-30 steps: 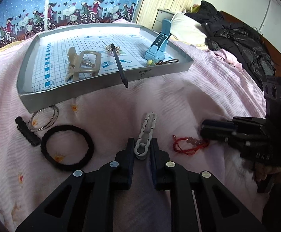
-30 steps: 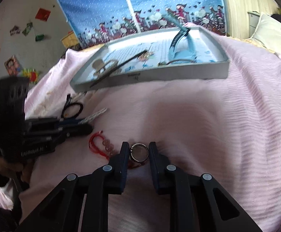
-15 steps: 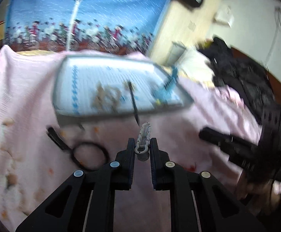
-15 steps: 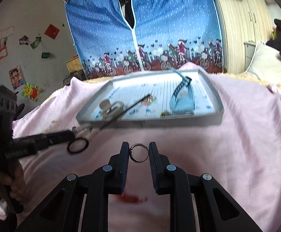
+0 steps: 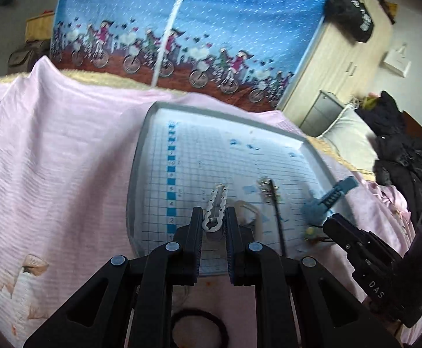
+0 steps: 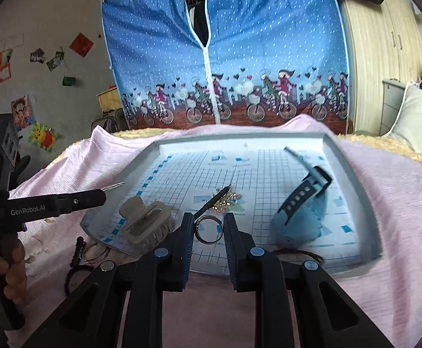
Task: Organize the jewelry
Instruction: 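Place the hair clip in the tray with the left tool while the right tool drops the ring there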
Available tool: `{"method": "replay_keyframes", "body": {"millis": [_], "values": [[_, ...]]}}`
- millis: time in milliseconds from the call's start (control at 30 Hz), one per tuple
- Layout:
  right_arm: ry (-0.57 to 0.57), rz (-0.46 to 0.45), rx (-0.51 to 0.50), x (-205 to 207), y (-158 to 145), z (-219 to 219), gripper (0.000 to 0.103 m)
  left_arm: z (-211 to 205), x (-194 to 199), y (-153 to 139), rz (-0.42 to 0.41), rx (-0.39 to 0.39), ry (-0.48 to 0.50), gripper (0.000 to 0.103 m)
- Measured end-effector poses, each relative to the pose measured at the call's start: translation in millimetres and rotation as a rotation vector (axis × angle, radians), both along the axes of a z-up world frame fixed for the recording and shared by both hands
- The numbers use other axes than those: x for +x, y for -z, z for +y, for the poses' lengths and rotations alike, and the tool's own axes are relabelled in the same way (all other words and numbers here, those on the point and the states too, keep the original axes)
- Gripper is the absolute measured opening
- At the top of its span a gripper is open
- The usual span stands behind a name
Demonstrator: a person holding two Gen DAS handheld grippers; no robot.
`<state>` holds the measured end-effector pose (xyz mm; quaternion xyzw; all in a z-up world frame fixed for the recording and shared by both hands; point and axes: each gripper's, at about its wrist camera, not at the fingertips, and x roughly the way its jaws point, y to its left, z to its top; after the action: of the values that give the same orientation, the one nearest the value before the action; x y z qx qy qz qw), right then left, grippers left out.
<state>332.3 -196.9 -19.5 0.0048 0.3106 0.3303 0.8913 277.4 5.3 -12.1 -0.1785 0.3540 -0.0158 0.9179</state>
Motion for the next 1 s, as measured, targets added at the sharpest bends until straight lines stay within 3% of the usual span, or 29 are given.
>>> {"method": "replay_keyframes", "body": {"millis": [233, 567, 667, 800, 933, 1000], "values": [[-0.033, 0.078, -0.045, 13.1, 22.0, 15.5, 0.020, 0.3, 8.7, 21.2, 0.067, 0.016, -0.016, 0.012], [-0.027, 0.096, -0.057, 13.6, 24.5, 13.5, 0.020, -3.3, 11.2, 26.3, 0.103, 0.012, -0.002, 0.012], [-0.032, 0.092, -0.066, 12.2, 23.8, 14.5, 0.025, -0.9, 11.9, 27.9, 0.127, -0.002, -0.008, 0.014], [-0.014, 0.065, -0.063, 9.0, 17.8, 11.9, 0.039, 2.4, 5.5, 23.8, 0.118, -0.007, -0.017, 0.043], [0.034, -0.001, -0.042, -0.6, 2.3, 2.3, 0.055, 1.7, -11.2, 6.4, 0.043, 0.019, -0.015, 0.090], [0.062, -0.037, -0.021, -8.2, -8.5, -5.1, 0.075, 0.8, -22.9, -4.6, -0.013, 0.027, -0.027, 0.098]]}}
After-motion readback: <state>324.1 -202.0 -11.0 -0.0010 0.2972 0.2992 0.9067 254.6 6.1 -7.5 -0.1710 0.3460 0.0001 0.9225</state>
